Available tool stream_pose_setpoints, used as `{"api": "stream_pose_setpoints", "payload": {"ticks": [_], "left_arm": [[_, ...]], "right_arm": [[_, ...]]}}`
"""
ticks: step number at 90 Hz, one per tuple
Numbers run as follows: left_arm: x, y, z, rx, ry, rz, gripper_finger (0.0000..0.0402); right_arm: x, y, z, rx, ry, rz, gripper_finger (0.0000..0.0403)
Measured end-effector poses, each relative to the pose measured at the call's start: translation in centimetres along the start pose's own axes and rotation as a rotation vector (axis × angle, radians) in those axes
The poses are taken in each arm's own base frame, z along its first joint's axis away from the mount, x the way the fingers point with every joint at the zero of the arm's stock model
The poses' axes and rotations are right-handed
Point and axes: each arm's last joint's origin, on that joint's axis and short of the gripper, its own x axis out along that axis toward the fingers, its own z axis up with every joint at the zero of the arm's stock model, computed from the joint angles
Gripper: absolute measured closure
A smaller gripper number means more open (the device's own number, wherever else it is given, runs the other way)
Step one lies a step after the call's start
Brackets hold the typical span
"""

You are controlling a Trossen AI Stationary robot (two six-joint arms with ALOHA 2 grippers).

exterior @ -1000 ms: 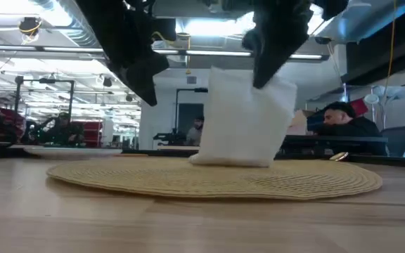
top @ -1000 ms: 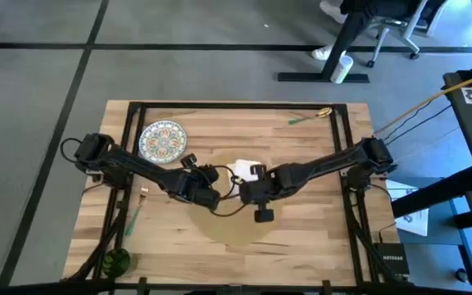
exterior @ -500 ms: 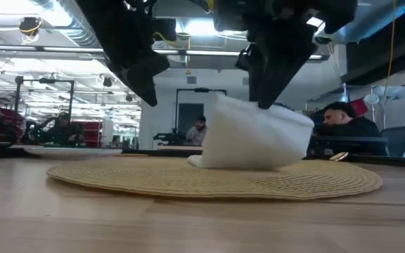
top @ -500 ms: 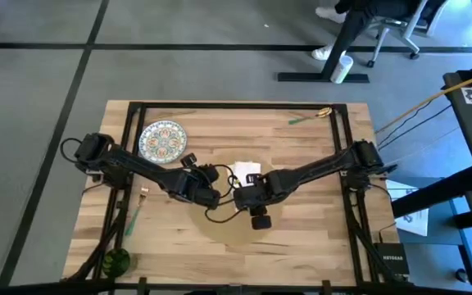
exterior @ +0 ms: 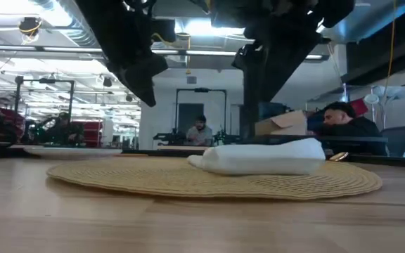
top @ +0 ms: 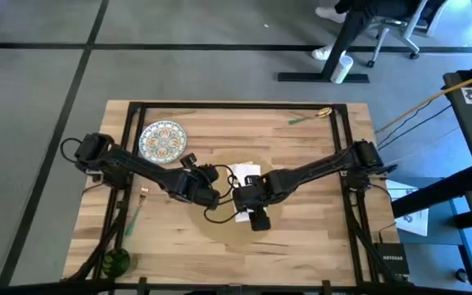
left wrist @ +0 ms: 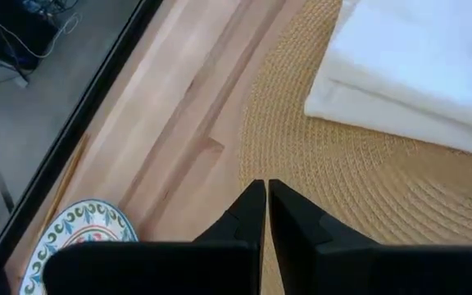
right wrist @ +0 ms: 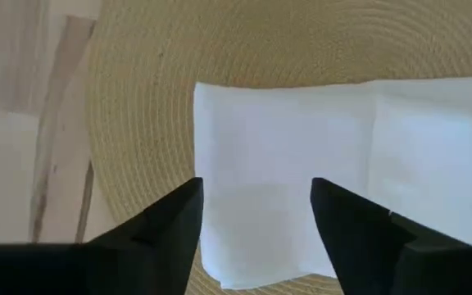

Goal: Set table place
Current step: Fold the table napkin

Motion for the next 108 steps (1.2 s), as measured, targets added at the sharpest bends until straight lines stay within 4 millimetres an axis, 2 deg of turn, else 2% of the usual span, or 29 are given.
{"api": "stream_pose_setpoints", "payload": {"ticks": [13,27,37,46,64,84,96,108], "left_arm": [[0.0,0.0,0.0,-0.012,-0.001,-0.004,0.04],[1.0,-0.2,0.4,-0.097,-0.002,-0.064,0.04],[2.8,-0.4,0.7,-0.17,-0.002,-0.193,0.0401],[4.5,-0.2,0.1,-0.219,-0.022,-0.215,0.0401],[6.2,0.0,-0.9,-0.285,0.008,-0.315,0.0401],[6.3,-0.7,-0.5,-0.321,-0.086,-0.472,0.0401],[6.1,-0.8,-0.1,-0.333,-0.125,-0.52,0.0402],[6.1,-0.8,0.3,-0.351,-0.132,-0.574,0.0402]], "right_arm": [[0.4,-0.2,0.0,-0.014,-0.028,-0.062,0.0206],[0.5,-1.7,-0.1,0.007,-0.025,-0.201,0.0207],[-0.6,-2.1,-0.1,0.016,-0.055,-0.257,0.0207],[-2.4,-2.0,-0.8,0.027,-0.041,-0.314,0.0207],[-6.3,-0.9,-3.3,0.09,0.004,-0.499,0.0208],[-9.3,0.4,-7.0,0.194,-0.07,-0.567,0.0208],[-9.3,0.6,-10.3,0.262,-0.164,-0.569,0.0208],[-8.0,0.3,-13.5,0.323,-0.324,-0.478,0.0208]]}}
